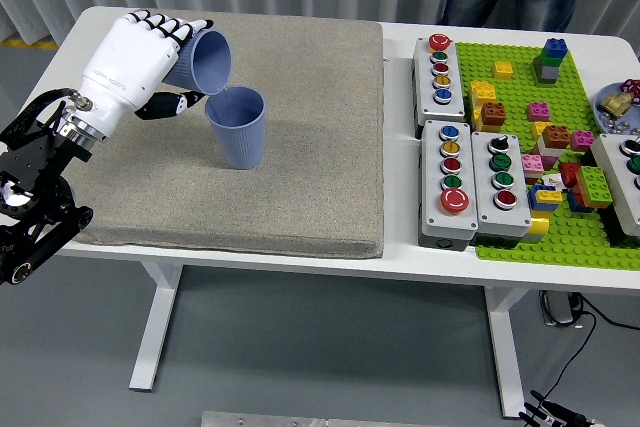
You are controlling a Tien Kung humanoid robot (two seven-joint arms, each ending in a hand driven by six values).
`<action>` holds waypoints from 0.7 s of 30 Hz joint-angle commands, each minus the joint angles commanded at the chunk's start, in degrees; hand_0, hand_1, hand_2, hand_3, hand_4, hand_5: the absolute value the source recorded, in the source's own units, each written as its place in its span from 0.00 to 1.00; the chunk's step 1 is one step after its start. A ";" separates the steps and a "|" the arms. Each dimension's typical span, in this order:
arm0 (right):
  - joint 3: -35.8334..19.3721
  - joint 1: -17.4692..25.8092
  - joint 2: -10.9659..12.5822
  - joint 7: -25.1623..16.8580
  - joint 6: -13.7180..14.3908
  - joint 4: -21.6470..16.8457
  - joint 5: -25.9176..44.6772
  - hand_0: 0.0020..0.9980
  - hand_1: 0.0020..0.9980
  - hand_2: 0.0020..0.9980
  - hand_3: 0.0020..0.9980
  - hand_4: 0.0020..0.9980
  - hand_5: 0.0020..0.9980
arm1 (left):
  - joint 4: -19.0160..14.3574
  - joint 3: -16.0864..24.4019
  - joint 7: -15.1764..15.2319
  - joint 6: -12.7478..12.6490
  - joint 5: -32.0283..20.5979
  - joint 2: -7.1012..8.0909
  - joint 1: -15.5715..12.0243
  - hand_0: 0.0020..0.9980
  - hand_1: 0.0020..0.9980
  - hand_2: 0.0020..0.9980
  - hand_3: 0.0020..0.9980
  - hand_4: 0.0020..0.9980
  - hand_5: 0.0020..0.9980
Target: Pick cup pour cup place
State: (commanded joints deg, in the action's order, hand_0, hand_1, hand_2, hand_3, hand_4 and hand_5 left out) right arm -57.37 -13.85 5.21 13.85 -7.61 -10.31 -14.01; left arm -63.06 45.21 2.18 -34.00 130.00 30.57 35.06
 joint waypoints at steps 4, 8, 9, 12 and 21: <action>-0.11 -0.05 -0.01 0.00 0.02 0.00 -0.14 0.76 0.69 0.73 0.62 0.23 0.17 | 0.44 -0.10 0.04 -0.06 0.00 0.00 -0.02 0.50 0.48 0.52 0.51 0.57 0.00; -0.08 -0.12 0.00 -0.06 0.04 0.00 0.04 0.76 0.69 0.73 0.62 0.23 0.17 | 0.43 -0.18 0.03 -0.21 0.00 -0.05 -0.03 0.50 0.48 0.52 0.51 0.57 0.00; -0.03 -0.16 -0.01 -0.06 0.07 0.00 0.04 0.76 0.69 0.73 0.62 0.23 0.17 | 0.47 -0.28 0.03 -0.26 0.00 -0.10 0.02 0.50 0.48 0.51 0.51 0.57 0.00; 0.05 -0.20 -0.02 -0.08 0.10 0.00 0.12 0.76 0.69 0.73 0.62 0.23 0.17 | 0.59 -0.42 0.03 -0.31 0.00 -0.15 0.06 0.50 0.48 0.51 0.51 0.57 0.00; 0.00 -0.18 0.00 -0.19 0.15 0.00 0.04 0.76 0.69 0.73 0.62 0.23 0.17 | -0.03 -0.91 -0.32 -0.25 0.00 0.03 0.23 0.51 0.48 0.51 0.51 0.57 0.00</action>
State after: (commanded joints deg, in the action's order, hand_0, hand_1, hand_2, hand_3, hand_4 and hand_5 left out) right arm -57.36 -14.03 5.20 13.67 -7.46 -10.31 -13.98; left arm -63.09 44.30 1.86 -34.25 130.00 30.60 35.29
